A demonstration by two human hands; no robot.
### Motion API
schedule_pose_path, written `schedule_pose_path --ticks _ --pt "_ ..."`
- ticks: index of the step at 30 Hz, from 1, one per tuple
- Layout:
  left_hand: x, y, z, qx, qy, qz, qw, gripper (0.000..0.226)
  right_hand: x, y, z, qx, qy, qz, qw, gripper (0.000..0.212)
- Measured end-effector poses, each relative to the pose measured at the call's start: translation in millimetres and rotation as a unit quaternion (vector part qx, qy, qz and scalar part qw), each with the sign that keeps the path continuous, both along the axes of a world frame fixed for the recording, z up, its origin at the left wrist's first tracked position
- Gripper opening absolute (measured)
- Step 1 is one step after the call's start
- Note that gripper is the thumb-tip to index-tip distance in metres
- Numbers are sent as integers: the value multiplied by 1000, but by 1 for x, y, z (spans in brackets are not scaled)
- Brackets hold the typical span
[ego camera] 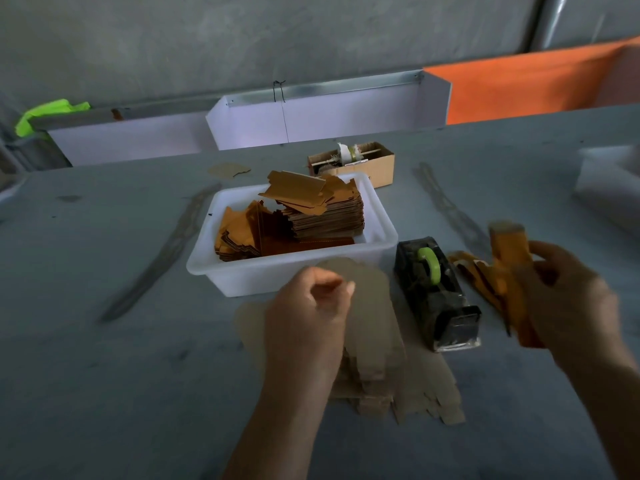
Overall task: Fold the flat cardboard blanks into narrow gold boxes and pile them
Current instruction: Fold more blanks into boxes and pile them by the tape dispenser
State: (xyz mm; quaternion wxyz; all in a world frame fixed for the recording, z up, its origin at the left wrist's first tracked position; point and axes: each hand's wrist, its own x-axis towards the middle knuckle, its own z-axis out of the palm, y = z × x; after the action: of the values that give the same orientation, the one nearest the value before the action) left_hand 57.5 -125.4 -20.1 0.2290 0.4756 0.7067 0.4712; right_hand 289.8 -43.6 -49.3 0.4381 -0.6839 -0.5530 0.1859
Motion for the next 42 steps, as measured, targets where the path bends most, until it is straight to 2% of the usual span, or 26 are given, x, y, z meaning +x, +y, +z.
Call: schedule_pose_path --ticks 1,2,3,7,9,12,15,17,20,24,29,34,38,40,42 --pt "-3 1 -2 -39 104 18 994 22 6 8 -6 -31 -53 -10 998 28" --pt "-5 2 -5 -78 153 24 985 37 11 14 -14 -66 -99 -8 993 31" --pt "-7 3 -8 -120 153 20 981 47 14 18 -22 -96 -141 -2 985 32" --pt "-17 7 -13 -174 29 14 984 47 20 19 -44 -193 -264 1 945 29" --pt "-23 10 -13 -183 -12 15 983 43 17 16 -42 -160 -280 -5 947 31" --pt "-25 12 -12 -186 -57 14 981 38 0 -1 -23 -16 -168 5 986 26" --pt "-27 14 -12 -177 -74 25 981 38 -31 -37 3 103 -99 82 986 10" --pt "-28 14 -11 -169 -80 29 982 34 -51 -56 12 72 -39 156 984 8" --pt "-29 14 -9 -164 -95 13 982 25 -70 -68 10 -40 43 230 971 13" --pt "-30 9 -7 -155 -67 1 986 18 -84 -69 1 -95 46 240 965 28" --pt "-29 5 5 -82 -53 -4 995 16 -90 -66 -1 -110 68 212 969 39" --pt "-24 3 11 -96 -171 -48 979 16 -89 -63 -3 -88 167 200 961 16" --pt "-19 1 14 -126 -255 -100 953 42 -84 -58 0 -114 297 220 922 6" --pt "-11 0 14 -133 -245 -116 953 42 -83 -58 0 -129 332 227 907 6" --pt "-3 2 10 -135 -202 -99 965 32 -84 -59 1 -136 342 238 899 11"
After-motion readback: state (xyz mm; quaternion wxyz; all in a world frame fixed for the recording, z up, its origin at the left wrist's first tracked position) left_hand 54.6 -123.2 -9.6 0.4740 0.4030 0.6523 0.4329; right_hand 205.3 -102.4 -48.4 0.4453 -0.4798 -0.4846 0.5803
